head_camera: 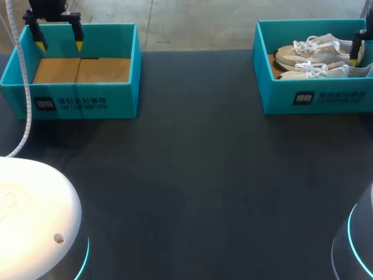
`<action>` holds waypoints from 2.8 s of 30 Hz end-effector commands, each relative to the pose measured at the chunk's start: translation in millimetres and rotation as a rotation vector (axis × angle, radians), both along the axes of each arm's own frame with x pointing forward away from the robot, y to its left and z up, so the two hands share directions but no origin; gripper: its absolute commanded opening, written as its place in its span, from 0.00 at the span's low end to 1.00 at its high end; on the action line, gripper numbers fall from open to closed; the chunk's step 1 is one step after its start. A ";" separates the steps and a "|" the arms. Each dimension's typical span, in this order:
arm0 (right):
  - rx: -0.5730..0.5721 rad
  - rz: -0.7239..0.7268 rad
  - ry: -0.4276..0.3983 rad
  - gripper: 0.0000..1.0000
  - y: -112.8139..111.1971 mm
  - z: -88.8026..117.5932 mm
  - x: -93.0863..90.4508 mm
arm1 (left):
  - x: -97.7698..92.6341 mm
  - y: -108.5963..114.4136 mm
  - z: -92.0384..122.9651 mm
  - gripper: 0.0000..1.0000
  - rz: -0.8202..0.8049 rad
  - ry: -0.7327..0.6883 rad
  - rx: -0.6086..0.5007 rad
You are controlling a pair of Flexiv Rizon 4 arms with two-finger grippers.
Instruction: Take the shoe out of the shoebox, open the shoe tongue, remove and reinsert the insole, then place the shoe into the shoebox
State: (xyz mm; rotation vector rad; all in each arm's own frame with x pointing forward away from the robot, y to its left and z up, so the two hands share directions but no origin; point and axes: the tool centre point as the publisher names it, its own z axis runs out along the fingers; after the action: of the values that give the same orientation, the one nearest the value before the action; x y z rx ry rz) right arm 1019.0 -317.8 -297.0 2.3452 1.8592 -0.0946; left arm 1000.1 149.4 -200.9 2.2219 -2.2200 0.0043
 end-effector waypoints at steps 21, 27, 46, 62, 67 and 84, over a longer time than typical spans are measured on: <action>-0.001 -0.013 0.039 0.45 -23.5 -30.6 11.9 | -0.1 0.1 0.3 1.00 0.000 0.001 0.001; 0.007 -0.016 0.044 0.44 -23.8 -39.1 12.4 | -0.1 0.1 0.3 1.00 0.000 0.001 0.001; 0.031 -0.038 0.051 0.45 -28.9 -63.7 15.4 | -0.1 0.1 0.3 1.00 0.000 0.001 0.001; 0.032 -0.059 0.082 0.43 -30.6 -84.4 12.6 | -0.1 0.1 0.3 1.00 0.000 0.001 0.001; 0.021 -0.064 0.078 0.27 -32.6 -80.9 11.8 | -0.1 0.1 0.3 1.00 0.000 0.001 0.001; -0.002 -0.060 0.058 0.00 -32.2 -62.3 8.1 | -0.1 0.1 0.3 1.00 0.000 0.001 0.001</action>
State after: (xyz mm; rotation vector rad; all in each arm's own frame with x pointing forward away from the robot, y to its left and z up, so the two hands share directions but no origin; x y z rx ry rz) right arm 1029.8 -352.7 -364.9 2.4275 1.8197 -0.1723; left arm 1000.1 149.4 -200.8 2.2219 -2.2201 0.0042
